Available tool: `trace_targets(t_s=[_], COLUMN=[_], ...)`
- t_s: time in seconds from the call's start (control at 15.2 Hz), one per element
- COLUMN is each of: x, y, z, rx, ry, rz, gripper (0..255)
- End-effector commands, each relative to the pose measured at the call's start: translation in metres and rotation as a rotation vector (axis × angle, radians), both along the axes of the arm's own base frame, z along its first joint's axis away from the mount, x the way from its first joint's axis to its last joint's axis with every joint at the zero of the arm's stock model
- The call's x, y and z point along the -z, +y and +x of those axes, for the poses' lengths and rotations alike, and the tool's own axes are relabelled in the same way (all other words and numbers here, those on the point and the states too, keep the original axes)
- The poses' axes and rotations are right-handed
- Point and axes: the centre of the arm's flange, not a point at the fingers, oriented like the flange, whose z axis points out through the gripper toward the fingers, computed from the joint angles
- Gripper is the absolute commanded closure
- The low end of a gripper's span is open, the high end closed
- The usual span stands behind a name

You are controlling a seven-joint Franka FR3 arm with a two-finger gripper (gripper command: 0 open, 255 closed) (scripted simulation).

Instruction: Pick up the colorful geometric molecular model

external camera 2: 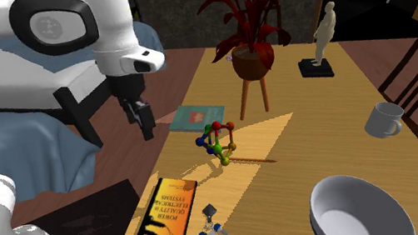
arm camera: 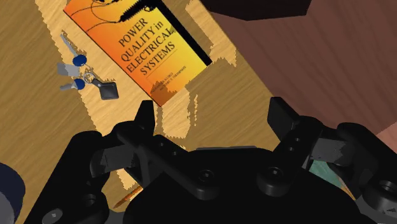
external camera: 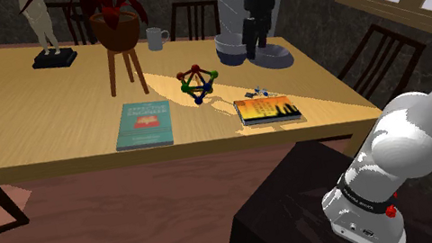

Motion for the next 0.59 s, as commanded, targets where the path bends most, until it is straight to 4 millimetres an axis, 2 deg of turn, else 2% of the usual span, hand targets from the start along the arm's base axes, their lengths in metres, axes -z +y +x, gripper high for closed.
trace_targets(t_s=[0.0, 0.53], x=[0.011, 0.050], y=[0.001, 0.012], z=[0.033, 0.141], rx=[-0.038, -0.184], ry=[0.019, 0.093], rz=[-0.002, -0.011], gripper=[0, 0])
